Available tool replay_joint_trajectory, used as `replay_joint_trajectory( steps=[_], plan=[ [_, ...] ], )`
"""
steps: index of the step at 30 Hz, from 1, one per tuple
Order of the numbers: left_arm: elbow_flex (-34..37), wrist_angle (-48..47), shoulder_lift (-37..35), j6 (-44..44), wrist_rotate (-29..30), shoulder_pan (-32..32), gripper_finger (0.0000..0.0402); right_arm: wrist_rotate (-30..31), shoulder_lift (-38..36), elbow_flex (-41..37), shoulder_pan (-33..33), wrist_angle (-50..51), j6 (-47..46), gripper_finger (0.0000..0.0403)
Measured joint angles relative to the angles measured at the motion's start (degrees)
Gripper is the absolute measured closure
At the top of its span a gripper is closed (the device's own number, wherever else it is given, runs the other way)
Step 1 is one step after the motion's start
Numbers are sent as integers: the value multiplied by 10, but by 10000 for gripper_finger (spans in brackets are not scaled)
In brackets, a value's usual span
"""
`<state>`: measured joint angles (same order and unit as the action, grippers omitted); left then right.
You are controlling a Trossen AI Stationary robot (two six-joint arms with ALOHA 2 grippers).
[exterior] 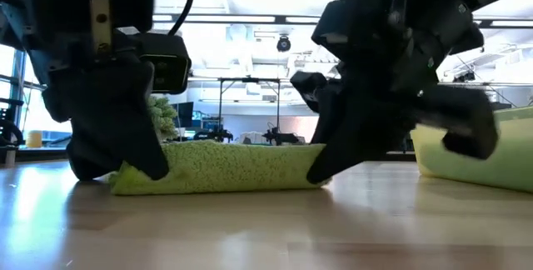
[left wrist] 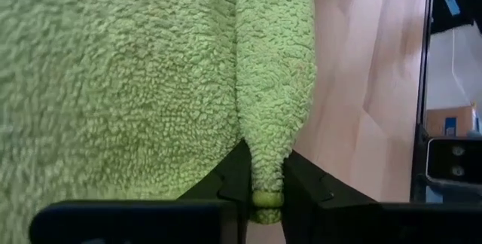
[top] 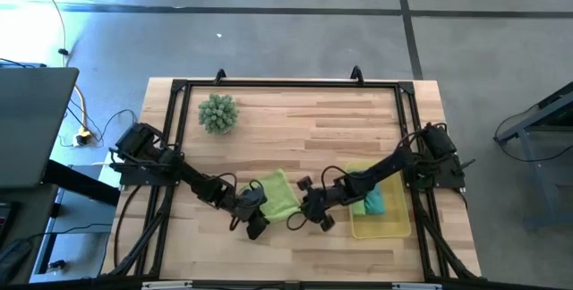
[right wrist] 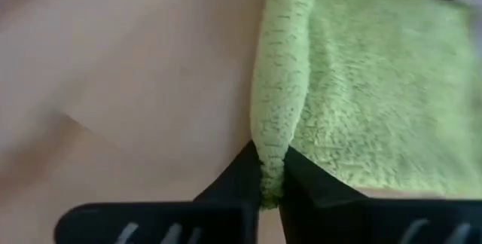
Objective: Roll microfiber towels into tight, uniform cylinder then place into a basket
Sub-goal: Roll the light green cloth
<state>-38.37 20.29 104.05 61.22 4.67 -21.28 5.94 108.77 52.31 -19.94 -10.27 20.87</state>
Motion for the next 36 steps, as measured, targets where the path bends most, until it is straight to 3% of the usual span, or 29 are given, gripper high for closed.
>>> replay_joint_trajectory(
  steps=[5, 12, 16, 21, 27, 36],
  plan=[
    [2, -25, -26, -59, -27, 0, 332, -124, 0, 1, 28, -3, -95, 396],
    [2, -170, -98, -138, -33, -8, 285, -259, 0, 1, 74, 2, -264, 400],
    [-1, -187, -139, -156, -10, -13, 263, -273, 9, 1, 85, 1, -359, 400],
    [-29, -156, -157, -226, 70, -38, 250, -305, 21, 1, 99, -6, -448, 400],
    [-46, -159, -113, -259, 155, -52, 242, -308, 22, 1, 110, -5, -482, 400],
    [-85, -169, -25, -354, 183, -54, 217, -305, 22, 1, 119, -7, -493, 400]
  ],
)
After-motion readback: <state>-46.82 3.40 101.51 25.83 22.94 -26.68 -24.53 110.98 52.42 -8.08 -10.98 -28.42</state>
